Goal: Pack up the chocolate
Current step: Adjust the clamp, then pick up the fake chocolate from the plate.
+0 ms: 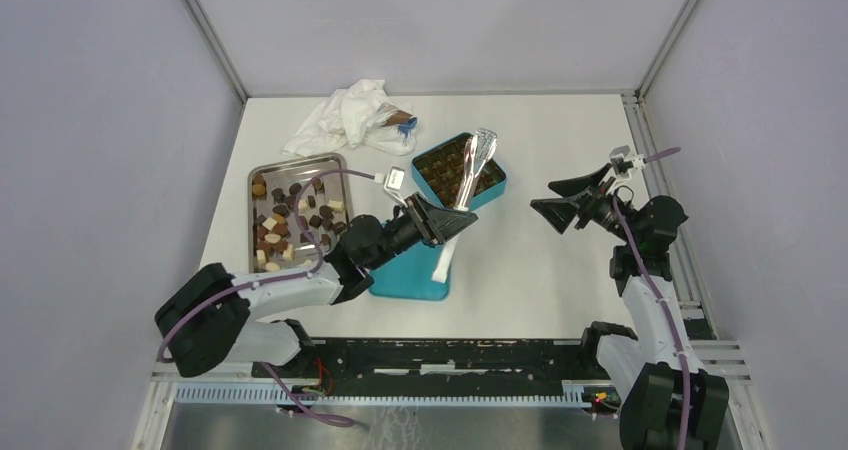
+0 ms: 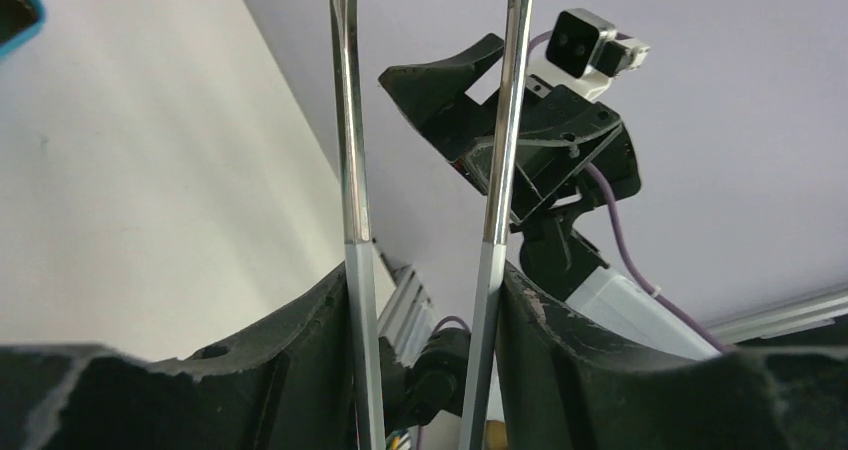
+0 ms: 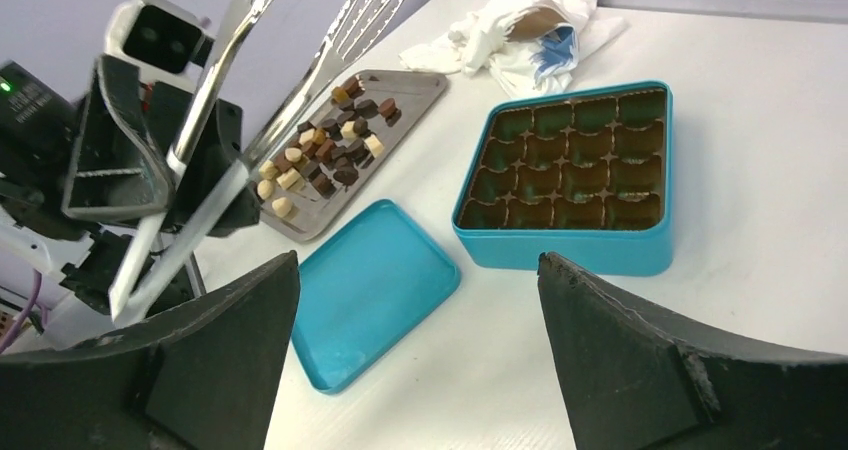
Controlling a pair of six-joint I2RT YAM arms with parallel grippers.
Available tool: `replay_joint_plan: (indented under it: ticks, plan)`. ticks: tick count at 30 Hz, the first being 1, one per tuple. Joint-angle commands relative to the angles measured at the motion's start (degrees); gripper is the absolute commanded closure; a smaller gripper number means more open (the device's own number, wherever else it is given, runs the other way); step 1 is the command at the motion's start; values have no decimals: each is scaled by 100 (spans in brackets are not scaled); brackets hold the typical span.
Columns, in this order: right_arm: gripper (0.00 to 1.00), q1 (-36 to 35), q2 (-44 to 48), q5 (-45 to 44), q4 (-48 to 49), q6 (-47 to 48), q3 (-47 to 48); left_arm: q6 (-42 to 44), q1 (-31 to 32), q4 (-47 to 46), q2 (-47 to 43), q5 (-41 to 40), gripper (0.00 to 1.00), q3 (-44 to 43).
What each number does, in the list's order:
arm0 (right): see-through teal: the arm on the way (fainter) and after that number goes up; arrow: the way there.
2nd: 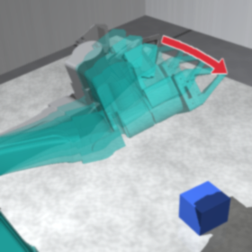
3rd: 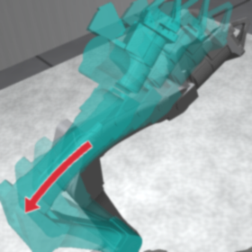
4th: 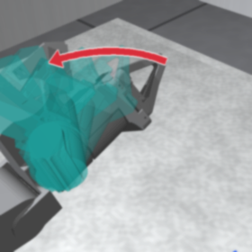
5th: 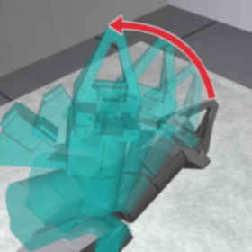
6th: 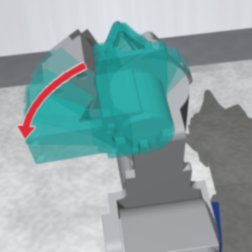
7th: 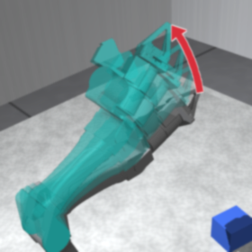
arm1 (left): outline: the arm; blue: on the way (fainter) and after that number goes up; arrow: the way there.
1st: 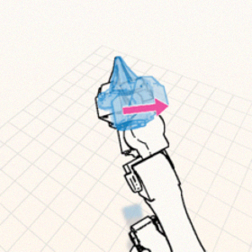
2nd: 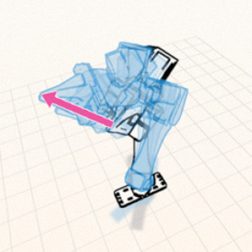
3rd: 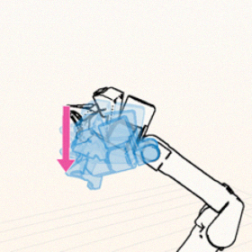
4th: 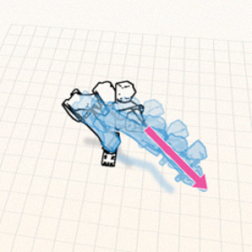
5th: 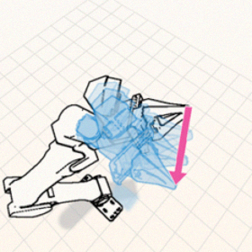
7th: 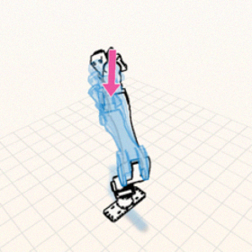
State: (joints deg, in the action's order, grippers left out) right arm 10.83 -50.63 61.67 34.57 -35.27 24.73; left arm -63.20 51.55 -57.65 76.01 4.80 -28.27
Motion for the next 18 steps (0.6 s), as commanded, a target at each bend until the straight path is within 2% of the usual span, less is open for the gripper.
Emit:
replay_joint_plan:
  ticks: [1,7,13,18]
  plan:
    - [6,77,-40,148,-114,585,-73,788,-197,2354,-680,114,45,-517]
    - [6,100,-81,139,-640,1081,-8,1023,-716,3809,-1360,271,46,-757]
    - [7,96,-65,100,-1088,1443,122,1521,-1256,5408,-1654,568,48,-1278]
    - [7,102,-76,98,-1232,1543,157,2044,-1936,6756,-1939,681,49,-1692]
